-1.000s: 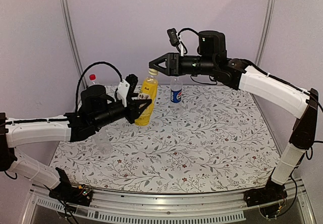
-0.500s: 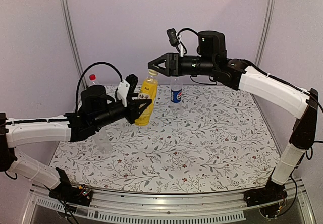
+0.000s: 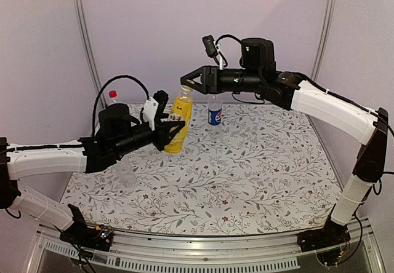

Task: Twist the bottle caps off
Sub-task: Unscrew the bottle cap from the plastic bottle.

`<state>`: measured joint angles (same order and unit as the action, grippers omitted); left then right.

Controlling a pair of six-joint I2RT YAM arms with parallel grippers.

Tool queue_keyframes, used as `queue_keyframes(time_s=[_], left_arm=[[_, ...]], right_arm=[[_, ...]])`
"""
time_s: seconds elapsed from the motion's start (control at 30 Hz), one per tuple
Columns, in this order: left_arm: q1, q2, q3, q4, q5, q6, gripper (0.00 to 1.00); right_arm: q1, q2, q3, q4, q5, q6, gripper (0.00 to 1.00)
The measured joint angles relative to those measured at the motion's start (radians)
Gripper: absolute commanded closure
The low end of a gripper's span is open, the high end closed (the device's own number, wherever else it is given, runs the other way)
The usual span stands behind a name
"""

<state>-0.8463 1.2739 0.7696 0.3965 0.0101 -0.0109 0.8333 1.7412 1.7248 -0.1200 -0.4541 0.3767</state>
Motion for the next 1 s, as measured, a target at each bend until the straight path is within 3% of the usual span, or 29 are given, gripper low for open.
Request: queue_keyframes(time_s=[1.0], left_arm=[[0.000,0.000,0.000,-0.006,0.000,0.000,0.71]], right_arm=[[0.002,0.009,0.000,-0.016,0.019,-0.023,0.73]])
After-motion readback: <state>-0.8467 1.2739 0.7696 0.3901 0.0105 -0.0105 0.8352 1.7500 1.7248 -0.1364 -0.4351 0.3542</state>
